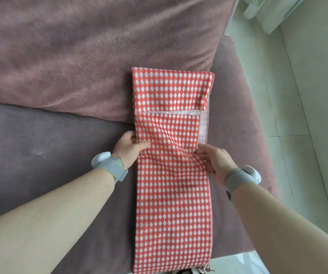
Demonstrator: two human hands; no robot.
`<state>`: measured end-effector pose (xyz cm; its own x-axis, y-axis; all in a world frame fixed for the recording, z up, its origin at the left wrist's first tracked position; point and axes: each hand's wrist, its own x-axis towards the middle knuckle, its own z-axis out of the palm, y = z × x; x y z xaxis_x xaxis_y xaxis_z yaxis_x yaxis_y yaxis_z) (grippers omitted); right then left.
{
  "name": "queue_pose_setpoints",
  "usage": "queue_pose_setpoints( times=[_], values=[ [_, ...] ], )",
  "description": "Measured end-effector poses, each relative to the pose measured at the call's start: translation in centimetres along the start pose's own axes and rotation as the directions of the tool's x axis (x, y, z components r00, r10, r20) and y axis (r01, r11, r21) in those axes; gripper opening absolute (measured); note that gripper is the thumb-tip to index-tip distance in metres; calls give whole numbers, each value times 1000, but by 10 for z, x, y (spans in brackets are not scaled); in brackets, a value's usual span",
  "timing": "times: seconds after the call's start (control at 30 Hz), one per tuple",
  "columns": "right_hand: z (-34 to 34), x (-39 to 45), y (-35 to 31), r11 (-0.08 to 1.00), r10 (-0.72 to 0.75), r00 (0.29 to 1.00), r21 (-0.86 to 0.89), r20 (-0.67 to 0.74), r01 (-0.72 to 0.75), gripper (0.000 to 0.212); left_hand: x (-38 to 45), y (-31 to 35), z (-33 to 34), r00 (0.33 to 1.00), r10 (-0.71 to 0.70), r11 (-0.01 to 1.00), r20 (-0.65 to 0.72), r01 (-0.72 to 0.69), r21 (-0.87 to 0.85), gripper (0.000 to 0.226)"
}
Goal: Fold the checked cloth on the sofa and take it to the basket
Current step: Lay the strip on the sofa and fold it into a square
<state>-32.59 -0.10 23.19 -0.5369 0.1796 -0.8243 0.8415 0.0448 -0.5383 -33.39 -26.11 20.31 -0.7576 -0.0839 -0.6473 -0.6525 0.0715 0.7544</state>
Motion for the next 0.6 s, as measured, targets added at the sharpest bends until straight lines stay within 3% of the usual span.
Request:
queue_pose_setpoints(
  times=[0.13, 0.2, 0.3, 0.37, 0.5, 0.6],
  values=[
    [14, 25, -35, 998, -54, 998, -36, 37, 55, 51, 22, 44, -3, 963, 191, 969, -189, -216, -121, 49],
    [17, 29, -43, 999, -32, 995, -18, 93, 34, 53, 30, 59, -4, 926, 264, 960, -269, -280, -22, 50],
    [20, 32, -43, 1000, -28, 982, -3, 189, 29, 44, 32, 64, -5, 902, 336, 937, -270, -290, 196, 54],
    [19, 37, -41, 996, -80, 986, -30, 145, 85, 34, 36, 63, -6, 901, 341, 930, -268, -282, 238, 47],
    [8, 58, -52, 941, -308, 944, -186, -120, 283, 14, 53, 66, -8, 905, 318, 943, -282, -270, 196, 17],
    [7, 68, -65, 923, -332, 938, -238, -95, 303, 8, 59, 68, -5, 902, 308, 948, -301, -264, 179, 18]
  ],
)
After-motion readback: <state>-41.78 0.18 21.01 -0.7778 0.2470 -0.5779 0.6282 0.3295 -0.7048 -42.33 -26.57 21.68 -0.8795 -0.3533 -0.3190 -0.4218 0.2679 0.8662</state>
